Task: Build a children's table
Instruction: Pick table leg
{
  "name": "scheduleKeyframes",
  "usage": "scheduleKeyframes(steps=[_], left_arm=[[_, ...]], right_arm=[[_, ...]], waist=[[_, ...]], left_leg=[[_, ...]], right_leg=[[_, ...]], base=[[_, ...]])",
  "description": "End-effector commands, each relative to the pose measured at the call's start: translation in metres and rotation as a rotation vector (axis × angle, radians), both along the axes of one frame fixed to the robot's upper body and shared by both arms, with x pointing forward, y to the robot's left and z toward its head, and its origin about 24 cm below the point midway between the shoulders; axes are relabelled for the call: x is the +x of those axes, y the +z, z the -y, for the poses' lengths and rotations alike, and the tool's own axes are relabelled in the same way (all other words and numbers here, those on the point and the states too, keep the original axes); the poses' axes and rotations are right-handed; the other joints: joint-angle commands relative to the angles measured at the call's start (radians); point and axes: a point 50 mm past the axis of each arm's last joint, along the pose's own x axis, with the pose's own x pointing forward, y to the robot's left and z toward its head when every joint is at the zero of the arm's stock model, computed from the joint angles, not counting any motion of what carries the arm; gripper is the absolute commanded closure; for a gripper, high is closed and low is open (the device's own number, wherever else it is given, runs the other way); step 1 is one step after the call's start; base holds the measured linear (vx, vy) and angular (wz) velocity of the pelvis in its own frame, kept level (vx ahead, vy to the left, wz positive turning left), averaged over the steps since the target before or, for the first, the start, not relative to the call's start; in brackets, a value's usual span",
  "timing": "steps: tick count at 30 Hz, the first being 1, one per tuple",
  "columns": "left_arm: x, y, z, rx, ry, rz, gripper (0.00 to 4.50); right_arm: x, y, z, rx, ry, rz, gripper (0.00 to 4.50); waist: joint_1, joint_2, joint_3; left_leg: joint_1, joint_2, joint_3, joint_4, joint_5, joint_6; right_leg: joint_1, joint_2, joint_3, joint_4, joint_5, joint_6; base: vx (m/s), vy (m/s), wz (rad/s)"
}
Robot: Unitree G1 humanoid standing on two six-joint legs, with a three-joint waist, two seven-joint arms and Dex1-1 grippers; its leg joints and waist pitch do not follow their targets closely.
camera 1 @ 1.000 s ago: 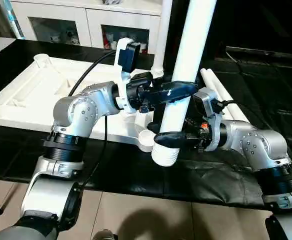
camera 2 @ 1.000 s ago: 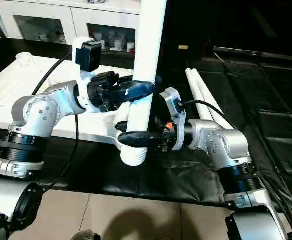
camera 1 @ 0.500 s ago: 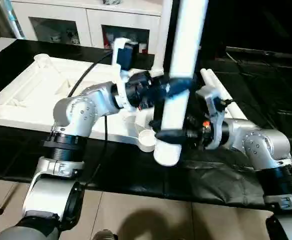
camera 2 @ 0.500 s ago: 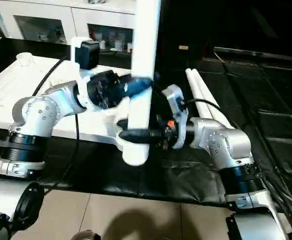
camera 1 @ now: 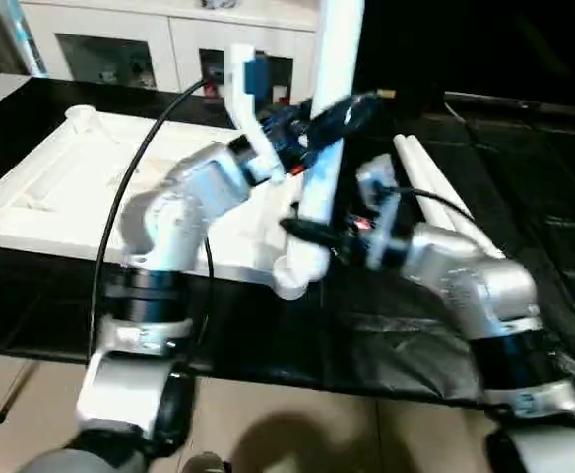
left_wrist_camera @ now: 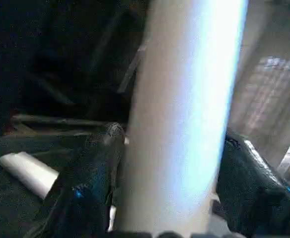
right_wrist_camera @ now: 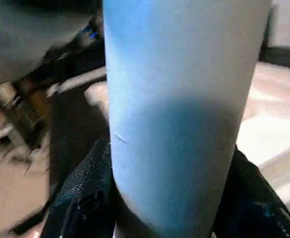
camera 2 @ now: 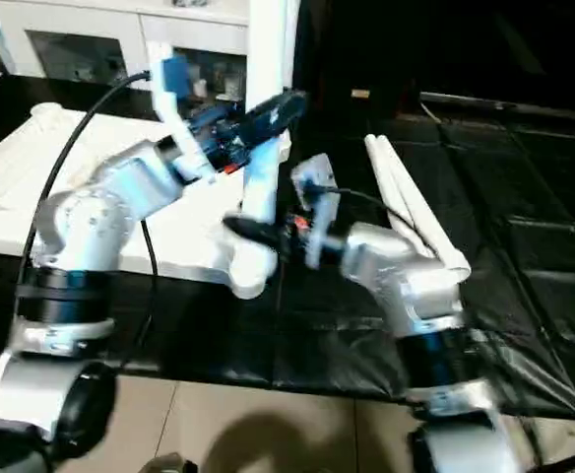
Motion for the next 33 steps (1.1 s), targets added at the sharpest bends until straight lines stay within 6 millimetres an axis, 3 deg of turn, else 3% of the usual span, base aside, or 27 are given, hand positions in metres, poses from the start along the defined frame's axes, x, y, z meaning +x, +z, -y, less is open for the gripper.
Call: scheduleKeyframes(steps=[1, 8, 16, 18, 21, 29, 30, 33], left_arm=[[0.003, -0.001, 0.003, 0.045, 0.093, -0.026, 1.47], [0.004, -0.001, 0.006, 0.102, 0.191, -0.003, 2.27], [0.009, 0.0, 0.001, 0.095, 0.262, -0.016, 2.61], [0.01, 0.001, 0.0, 0.091, 0.264, -0.015, 2.65], [0.013, 0.005, -0.005, 0.082, 0.263, -0.005, 2.66], [0.011, 0.009, -0.011, 0.049, 0.097, 0.0, 2.67], [0.011, 0.009, -0.011, 0.049, 0.096, 0.0, 2.67], [0.006, 0.015, -0.012, -0.01, -0.045, 0.0, 2.67]], right_arm=[[0.005, 0.007, 0.0, 0.017, -0.056, 0.024, 2.55], [0.005, 0.006, -0.006, 0.031, -0.094, 0.019, 2.55], [0.005, 0.007, -0.007, 0.047, -0.109, 0.002, 2.55], [0.003, 0.008, -0.006, 0.058, -0.09, 0.0, 1.99], [-0.001, 0.011, -0.003, 0.072, -0.033, 0.011, 1.66], [-0.012, 0.018, 0.021, 0.053, 0.141, 0.01, 1.23], [-0.012, 0.018, 0.021, 0.053, 0.142, 0.01, 0.99], [-0.014, 0.019, 0.031, 0.032, 0.208, -0.004, 0.95]], waist=[[-0.002, -0.011, -0.085], [-0.001, -0.009, -0.085], [-0.001, -0.006, -0.084], [-0.001, -0.006, -0.085], [-0.001, -0.007, -0.084], [0.005, -0.006, -0.086], [0.005, -0.007, -0.086], [0.007, -0.009, -0.085]], left_leg=[[0.013, 0.011, 0.003, -0.061, -0.117, -0.003], [0.014, 0.012, 0.002, -0.062, -0.112, 0.001], [0.016, 0.011, 0.003, -0.062, -0.128, -0.004], [0.015, 0.011, 0.003, -0.062, -0.126, -0.004], [0.014, 0.01, 0.002, -0.062, -0.126, 0.001], [0.014, 0.009, 0.003, -0.058, -0.104, 0.017], [0.015, 0.008, 0.004, -0.058, -0.106, 0.019], [0.014, 0.008, 0.005, -0.056, -0.112, 0.023]], right_leg=[[0.063, -0.065, 0.036, -0.067, -0.179, -0.155], [0.061, -0.064, 0.037, -0.067, -0.169, -0.143], [0.061, -0.064, 0.037, -0.069, -0.168, -0.147], [0.061, -0.064, 0.037, -0.068, -0.165, -0.146], [0.063, -0.063, 0.037, -0.069, -0.161, -0.14], [0.066, -0.062, 0.037, -0.064, -0.128, -0.166], [0.066, -0.061, 0.036, -0.064, -0.128, -0.169], [0.067, -0.064, 0.036, -0.066, -0.15, -0.176]], base=[[0.0, 0.0, 0.0], [0.0, 0.0, 0.0], [0.0, 0.0, 0.0], [0.0, 0.0, 0.0], [0.0, 0.0, 0.0], [0.0, 0.0, 0.0], [0.0, 0.0, 0.0], [0.0, 0.0, 0.0]])
